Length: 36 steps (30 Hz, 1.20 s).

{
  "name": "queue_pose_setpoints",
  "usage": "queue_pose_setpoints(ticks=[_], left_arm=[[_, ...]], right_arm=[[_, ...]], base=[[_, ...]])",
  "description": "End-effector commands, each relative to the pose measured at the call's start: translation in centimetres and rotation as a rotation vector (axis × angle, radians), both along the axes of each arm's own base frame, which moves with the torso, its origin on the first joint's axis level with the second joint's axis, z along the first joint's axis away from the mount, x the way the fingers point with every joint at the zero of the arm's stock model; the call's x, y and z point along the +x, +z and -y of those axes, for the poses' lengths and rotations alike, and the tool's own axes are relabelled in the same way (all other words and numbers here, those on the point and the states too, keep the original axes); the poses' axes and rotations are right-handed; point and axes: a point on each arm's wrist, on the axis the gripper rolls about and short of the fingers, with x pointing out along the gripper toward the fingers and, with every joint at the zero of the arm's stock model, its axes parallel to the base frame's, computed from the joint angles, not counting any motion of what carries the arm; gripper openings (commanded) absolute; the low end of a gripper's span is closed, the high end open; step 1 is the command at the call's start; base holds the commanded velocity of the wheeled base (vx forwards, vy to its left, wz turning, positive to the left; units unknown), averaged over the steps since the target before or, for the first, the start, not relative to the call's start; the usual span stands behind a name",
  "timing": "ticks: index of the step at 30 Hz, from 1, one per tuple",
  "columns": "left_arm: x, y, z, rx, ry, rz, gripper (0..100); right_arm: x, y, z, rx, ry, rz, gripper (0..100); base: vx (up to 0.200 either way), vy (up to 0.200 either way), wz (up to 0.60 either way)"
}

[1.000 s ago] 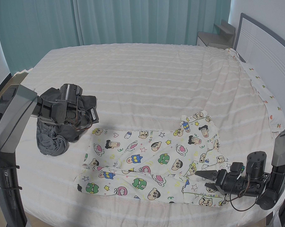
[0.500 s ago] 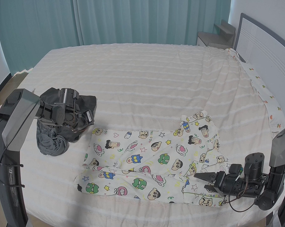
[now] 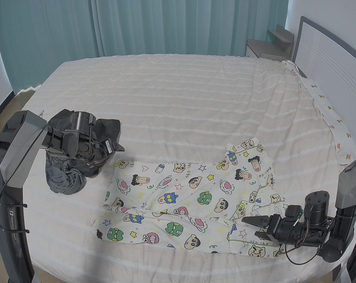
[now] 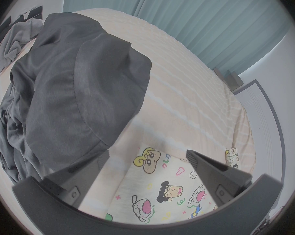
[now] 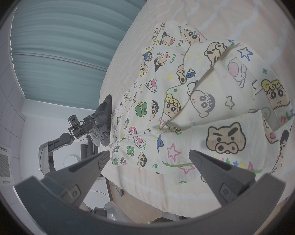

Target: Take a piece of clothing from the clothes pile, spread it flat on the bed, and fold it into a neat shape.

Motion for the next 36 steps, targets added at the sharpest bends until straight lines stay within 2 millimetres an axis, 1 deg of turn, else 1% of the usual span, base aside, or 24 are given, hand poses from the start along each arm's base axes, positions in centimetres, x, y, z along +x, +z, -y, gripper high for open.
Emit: queue_pose_setpoints(ticks=[1,5,10,14,19,27,33,36], left_arm=[[-0.4,-0.3,0.2,0.001,-0.006,-0.015,100],[-0.6,-0.7,0.1,-0.001,-0.008,-0.031,100],[-0.7,-1.3,0.7,-0.005,-0.017,-0.048,100],[-0.7,-1.3,1.0,-0.005,-0.025,-0.042,100],[-0.6,-2.2,2.1,-0.003,-0.051,-0.057,100],[-0.1,-3.2,2.7,0.002,-0.06,-0.042,100],[0.2,-3.4,2.7,-0.002,-0.055,-0.021,100],[0.7,-4.4,3.0,-0.003,-0.06,-0.029,100]], right_arm=[[-0.1,0.0,0.0,0.003,0.001,0.006,100],[-0.1,-0.1,0.0,0.0,0.004,0.002,100],[-0.1,-0.1,-0.1,-0.002,0.009,0.002,100],[-0.2,-0.1,-0.2,-0.002,0.012,0.002,100],[-0.1,-0.1,-0.2,-0.002,0.011,0.002,100],[-0.1,-0.1,-0.2,-0.002,0.011,0.001,100],[-0.1,-0.1,-0.2,-0.002,0.011,0.001,100],[-0.1,-0.1,-0.2,-0.002,0.011,0.002,100]], base=[[0.0,0.0,0.0],[0.0,0.0,0.0],[0.0,0.0,0.0],[0.0,0.0,0.0],[0.0,0.0,0.0],[0.0,0.0,0.0],[0.0,0.0,0.0],[0.0,0.0,0.0]])
